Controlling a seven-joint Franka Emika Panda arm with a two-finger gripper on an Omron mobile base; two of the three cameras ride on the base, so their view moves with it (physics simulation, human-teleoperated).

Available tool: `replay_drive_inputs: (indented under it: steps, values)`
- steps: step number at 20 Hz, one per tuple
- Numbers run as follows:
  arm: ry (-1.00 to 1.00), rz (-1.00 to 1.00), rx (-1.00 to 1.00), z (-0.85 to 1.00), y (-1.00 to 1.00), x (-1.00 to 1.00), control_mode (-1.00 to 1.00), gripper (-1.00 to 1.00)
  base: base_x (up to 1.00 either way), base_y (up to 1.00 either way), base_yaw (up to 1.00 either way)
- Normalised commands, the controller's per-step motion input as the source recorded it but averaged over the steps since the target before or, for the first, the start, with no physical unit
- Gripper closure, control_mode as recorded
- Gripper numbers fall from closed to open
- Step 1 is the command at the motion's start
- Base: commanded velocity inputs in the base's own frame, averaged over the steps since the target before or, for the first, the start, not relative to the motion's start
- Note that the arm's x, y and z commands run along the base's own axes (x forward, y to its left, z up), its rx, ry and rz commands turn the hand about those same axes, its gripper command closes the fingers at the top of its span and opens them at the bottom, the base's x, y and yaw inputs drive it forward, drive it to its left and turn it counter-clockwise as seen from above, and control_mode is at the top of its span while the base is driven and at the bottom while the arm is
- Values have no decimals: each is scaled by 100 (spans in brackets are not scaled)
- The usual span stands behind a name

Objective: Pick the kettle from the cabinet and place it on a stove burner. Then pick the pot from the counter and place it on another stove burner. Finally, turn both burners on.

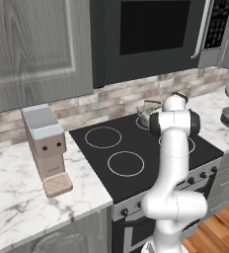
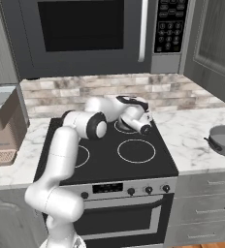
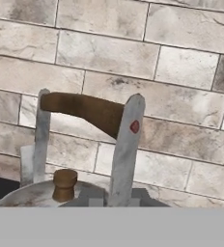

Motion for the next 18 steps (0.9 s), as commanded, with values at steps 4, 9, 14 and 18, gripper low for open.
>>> replay_drive_inputs:
  steps: [4,9,14,18]
  values:
    - [0,0,0,-16,0,17,-100,100,0,0,0]
    - [0,0,0,-16,0,4,-100,-100,0,0,0]
    - [0,0,0,-4,0,0,-100,-100,0,0,0]
    - [0,0,0,0,0,-3,-100,-100,0,0,0]
